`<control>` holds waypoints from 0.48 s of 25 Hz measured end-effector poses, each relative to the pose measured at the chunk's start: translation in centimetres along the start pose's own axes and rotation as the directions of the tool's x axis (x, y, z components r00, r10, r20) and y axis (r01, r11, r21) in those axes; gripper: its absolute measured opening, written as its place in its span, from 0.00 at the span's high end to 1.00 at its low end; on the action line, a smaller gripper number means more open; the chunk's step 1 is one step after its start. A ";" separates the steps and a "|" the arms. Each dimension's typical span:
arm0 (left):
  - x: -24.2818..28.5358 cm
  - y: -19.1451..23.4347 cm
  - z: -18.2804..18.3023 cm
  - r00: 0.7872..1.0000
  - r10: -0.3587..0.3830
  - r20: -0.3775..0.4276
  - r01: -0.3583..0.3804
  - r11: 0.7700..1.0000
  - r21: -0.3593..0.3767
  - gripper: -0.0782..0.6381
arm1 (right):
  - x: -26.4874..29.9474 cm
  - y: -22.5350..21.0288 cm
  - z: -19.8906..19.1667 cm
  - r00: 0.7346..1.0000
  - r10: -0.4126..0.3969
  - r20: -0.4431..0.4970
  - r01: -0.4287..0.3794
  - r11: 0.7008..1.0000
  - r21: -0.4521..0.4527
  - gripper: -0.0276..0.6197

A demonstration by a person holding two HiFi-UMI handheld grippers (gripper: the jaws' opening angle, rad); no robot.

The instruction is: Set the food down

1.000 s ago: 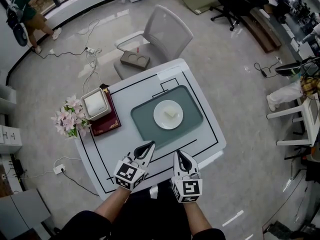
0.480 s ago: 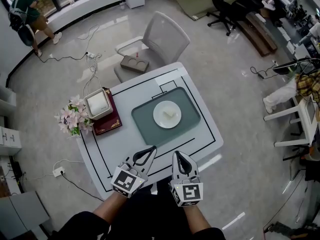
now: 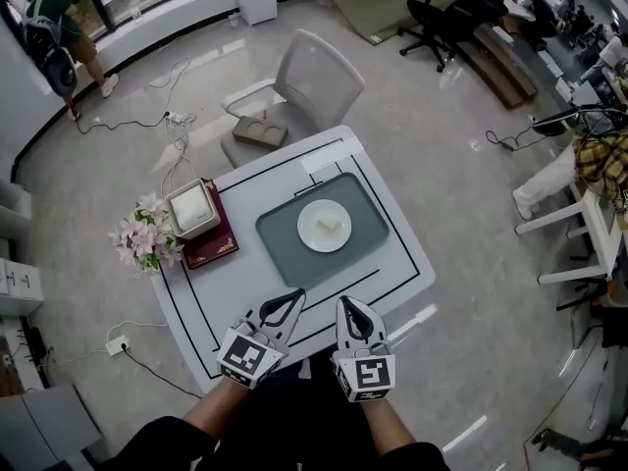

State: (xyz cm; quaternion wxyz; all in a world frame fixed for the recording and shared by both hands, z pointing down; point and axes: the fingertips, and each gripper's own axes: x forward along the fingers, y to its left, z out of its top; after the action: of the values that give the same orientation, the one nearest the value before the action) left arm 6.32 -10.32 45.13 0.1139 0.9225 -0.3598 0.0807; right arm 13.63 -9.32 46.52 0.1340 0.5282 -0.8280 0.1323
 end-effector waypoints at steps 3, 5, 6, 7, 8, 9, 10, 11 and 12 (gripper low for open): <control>0.1 -0.1 0.1 1.000 -0.007 -0.010 0.006 1.000 -0.008 0.88 | -0.2 -0.1 0.3 1.000 -0.003 0.005 0.003 1.000 -0.003 0.95; 0.2 -0.3 0.1 1.000 -0.009 -0.011 0.009 1.000 -0.007 0.88 | -0.4 -0.2 0.3 1.000 -0.005 0.005 0.005 1.000 -0.003 0.94; 0.3 -0.4 0.0 1.000 -0.010 -0.011 0.010 1.000 -0.007 0.88 | -0.4 -0.3 0.3 1.000 -0.006 0.005 0.006 1.000 -0.004 0.95; 0.3 -0.4 0.0 1.000 -0.011 -0.010 0.011 1.000 -0.008 0.88 | -0.5 -0.3 0.2 1.000 -0.007 0.004 0.007 1.000 -0.006 0.94; 0.4 -0.5 0.1 1.000 -0.010 -0.010 0.010 1.000 -0.010 0.88 | -0.5 -0.3 0.1 1.000 -0.007 0.003 0.008 1.000 -0.007 0.95; 0.5 -0.5 0.1 1.000 -0.010 -0.011 0.009 1.000 -0.011 0.88 | -0.6 -0.4 0.0 1.000 -0.008 0.001 0.008 1.000 -0.008 0.95; 0.5 -0.5 0.1 1.000 -0.010 -0.011 0.010 1.000 -0.013 0.88 | -0.6 -0.4 0.0 1.000 -0.009 0.001 0.009 1.000 -0.008 0.94; 0.5 -0.5 0.1 1.000 -0.011 -0.011 0.010 1.000 -0.015 0.88 | -0.6 -0.4 -0.1 1.000 -0.010 0.000 0.010 1.000 -0.008 0.95; 0.6 -0.6 0.1 1.000 -0.010 -0.011 0.010 1.000 -0.016 0.88 | -0.7 -0.5 -0.1 1.000 -0.010 -0.001 0.010 1.000 -0.008 0.95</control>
State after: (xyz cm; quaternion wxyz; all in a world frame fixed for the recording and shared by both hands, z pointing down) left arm 7.11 -10.30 45.09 0.1238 0.9229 -0.3552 0.0824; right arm 14.33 -8.92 46.38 0.1370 0.5319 -0.8257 0.1286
